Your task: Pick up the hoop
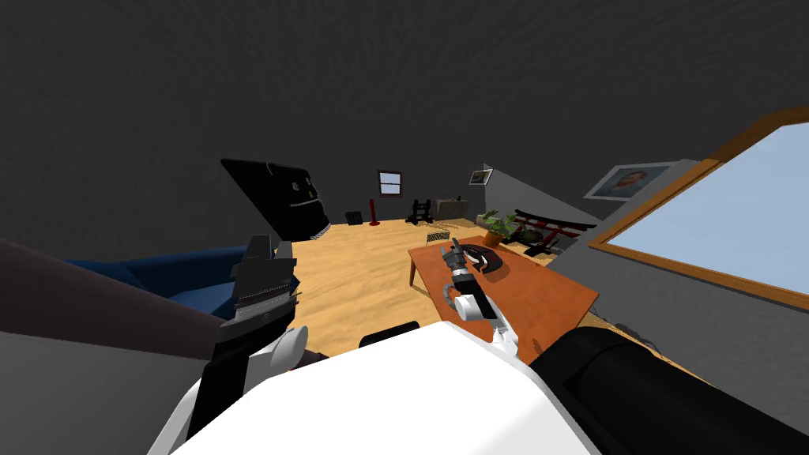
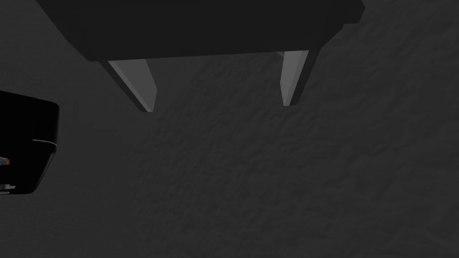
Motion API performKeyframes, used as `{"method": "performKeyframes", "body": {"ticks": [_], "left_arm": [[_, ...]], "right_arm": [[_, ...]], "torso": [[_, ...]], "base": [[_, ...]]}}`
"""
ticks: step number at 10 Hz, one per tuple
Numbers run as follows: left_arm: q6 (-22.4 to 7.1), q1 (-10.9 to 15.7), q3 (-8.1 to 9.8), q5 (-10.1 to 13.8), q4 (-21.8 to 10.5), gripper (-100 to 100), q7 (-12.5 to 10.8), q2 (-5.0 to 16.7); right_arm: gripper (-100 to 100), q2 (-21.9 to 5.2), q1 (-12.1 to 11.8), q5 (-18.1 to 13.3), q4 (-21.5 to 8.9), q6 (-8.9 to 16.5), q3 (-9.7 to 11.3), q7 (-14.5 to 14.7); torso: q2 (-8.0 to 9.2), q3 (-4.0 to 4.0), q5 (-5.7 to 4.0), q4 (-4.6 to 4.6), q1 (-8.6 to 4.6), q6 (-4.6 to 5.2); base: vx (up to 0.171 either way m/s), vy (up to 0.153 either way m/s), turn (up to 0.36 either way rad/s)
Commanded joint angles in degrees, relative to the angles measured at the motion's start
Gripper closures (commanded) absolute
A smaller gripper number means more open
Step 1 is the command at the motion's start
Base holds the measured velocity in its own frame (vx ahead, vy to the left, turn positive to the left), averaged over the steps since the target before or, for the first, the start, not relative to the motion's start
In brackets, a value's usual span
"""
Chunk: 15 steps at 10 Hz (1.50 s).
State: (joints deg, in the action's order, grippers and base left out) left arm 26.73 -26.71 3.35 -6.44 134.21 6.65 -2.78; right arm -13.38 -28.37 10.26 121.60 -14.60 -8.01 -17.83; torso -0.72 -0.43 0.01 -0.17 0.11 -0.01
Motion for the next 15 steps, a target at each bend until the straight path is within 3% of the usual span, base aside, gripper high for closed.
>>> {"method": "performKeyframes", "body": {"ticks": [1,2,5,6,7,8,9,10,12,13,14,15], "left_arm": [[0.0,0.0,0.0,0.0,0.0,0,0.0,0.0],[0.0,0.0,0.0,0.0,0.0,0,0.0,0.0],[0.0,0.0,0.0,0.0,0.0,0,0.0,0.0],[0.0,0.0,0.0,0.0,0.0,0,0.0,0.0],[0.0,0.0,0.0,0.0,0.0,0,0.0,0.0],[0.0,0.0,0.0,0.0,0.0,0,0.0,0.0],[0.0,0.0,0.0,0.0,0.0,0,0.0,0.0],[0.0,0.0,0.0,0.0,0.0,0,0.0,0.0],[0.0,0.0,0.0,0.0,0.0,0,0.0,0.0],[0.0,0.0,0.0,0.0,0.0,0,0.0,0.0],[0.0,0.0,0.0,0.0,0.0,0,0.0,0.0],[0.0,0.0,0.0,0.0,0.0,0,0.0,0.0]], "right_arm": [[-100,-1.5,-0.8,2.6,-1.0,2.5,-1.2,-1.7],[-100,-2.7,-1.1,4.3,-3.2,4.0,-2.0,-3.5],[-100,-3.9,-1.5,7.6,-5.6,7.6,-2.9,-5.4],[-100,-5.0,-1.9,9.8,-7.7,9.9,-3.7,-7.4],[-100,-5.0,-1.9,10.2,-8.0,10.3,-3.7,-7.4],[-100,-6.2,-2.3,12.8,-9.7,12.9,-4.5,-9.4],[-100,-6.2,-2.3,12.9,-10.7,13.0,-4.5,-9.4],[-100,-7.3,-2.8,15.4,-12.4,15.7,-5.3,-11.4],[-100,-7.3,-2.8,15.7,-13.4,15.8,-5.3,-11.4],[-100,-8.4,-3.3,18.4,-15.9,18.7,-6.0,-13.5],[-100,-8.4,-3.3,18.4,-16.3,18.7,-6.0,-13.5],[-100,-9.6,-3.9,21.1,-18.8,21.1,-6.7,-15.7]], "torso": [[0.0,0.0,0.0,0.0,0.0,0.0],[0.19,0.1,0.02,0.03,0.01,0.03],[0.36,0.21,0.01,0.08,-0.03,0.01],[0.36,0.2,0.01,0.08,-0.01,0.01],[0.35,0.2,0.01,0.08,-0.03,0.02],[0.41,0.23,0.01,0.09,-0.02,0.02],[0.29,0.17,0.01,0.07,0.0,0.01],[0.34,0.19,0.01,0.07,-0.02,0.03],[0.37,0.2,0.0,0.08,-0.05,0.03],[0.51,0.28,0.0,0.11,-0.04,0.03],[0.44,0.25,0.0,0.1,-0.05,0.02],[0.44,0.25,0.01,0.09,-0.03,0.03]], "base": [[0.124,0.026,0.024],[0.09,0.03,0.073],[0.09,0.013,0.046],[0.101,0.017,0.068],[0.084,0.009,0.04],[0.123,0.02,0.062],[0.105,0.01,0.037],[0.103,-0.005,0.067],[0.072,0.001,0.008],[0.086,0.009,0.053],[0.085,0.002,0.031],[0.1,0.002,0.041]]}}
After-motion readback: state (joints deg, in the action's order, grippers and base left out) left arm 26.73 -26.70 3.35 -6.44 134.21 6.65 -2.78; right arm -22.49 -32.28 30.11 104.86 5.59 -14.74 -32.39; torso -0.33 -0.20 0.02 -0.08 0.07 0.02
